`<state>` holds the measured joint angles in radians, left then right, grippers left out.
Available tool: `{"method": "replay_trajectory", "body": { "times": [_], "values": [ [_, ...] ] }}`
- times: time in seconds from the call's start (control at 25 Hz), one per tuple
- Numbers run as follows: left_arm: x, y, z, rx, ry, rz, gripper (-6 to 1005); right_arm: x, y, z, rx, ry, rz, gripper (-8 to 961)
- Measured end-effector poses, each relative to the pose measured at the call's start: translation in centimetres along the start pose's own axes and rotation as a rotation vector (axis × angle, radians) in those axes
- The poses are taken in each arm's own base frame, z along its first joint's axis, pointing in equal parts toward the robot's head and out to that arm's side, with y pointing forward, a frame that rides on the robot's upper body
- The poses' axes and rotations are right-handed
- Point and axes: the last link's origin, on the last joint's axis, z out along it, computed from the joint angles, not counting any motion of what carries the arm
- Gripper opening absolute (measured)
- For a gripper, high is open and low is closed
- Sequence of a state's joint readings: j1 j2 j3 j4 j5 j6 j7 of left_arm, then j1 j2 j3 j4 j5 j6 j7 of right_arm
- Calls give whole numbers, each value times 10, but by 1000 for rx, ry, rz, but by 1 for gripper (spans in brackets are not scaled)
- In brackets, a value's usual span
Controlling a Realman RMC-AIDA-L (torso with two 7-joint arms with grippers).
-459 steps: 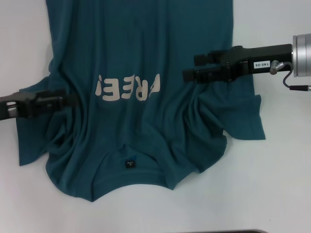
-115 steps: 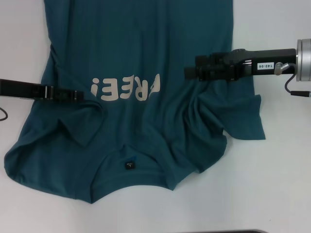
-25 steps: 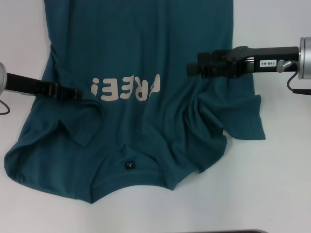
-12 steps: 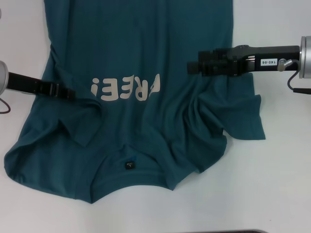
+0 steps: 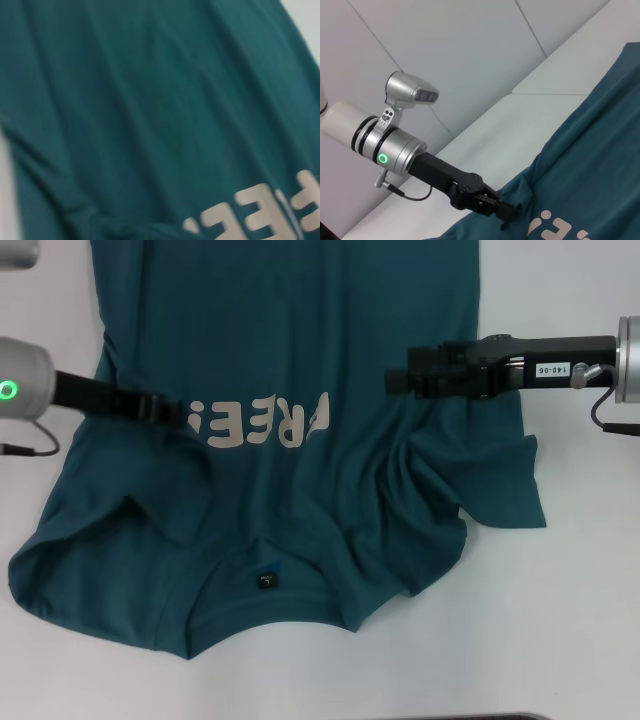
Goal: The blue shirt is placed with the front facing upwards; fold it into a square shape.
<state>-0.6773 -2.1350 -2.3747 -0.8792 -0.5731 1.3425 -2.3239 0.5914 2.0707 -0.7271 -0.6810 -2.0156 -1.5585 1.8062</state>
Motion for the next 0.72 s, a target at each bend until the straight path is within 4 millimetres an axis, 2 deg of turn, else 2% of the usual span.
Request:
{"method": "replay_trajectory", "body": {
  "times": [0.2, 0.44, 0.6, 0.72],
  "values": [
    [11, 17, 9, -34, 1, 35, 111, 1, 0, 0, -1, 0, -2, 854],
    [20, 28, 15, -67, 6, 48, 109, 2, 0, -1, -1, 1, -3, 854],
    [21, 27, 9, -72, 21, 41, 108, 3, 0, -2, 4, 1, -3, 854],
    [16, 21, -3, -75, 47, 25, 107, 3, 0, -2, 5, 0, -2, 853]
  ]
}}
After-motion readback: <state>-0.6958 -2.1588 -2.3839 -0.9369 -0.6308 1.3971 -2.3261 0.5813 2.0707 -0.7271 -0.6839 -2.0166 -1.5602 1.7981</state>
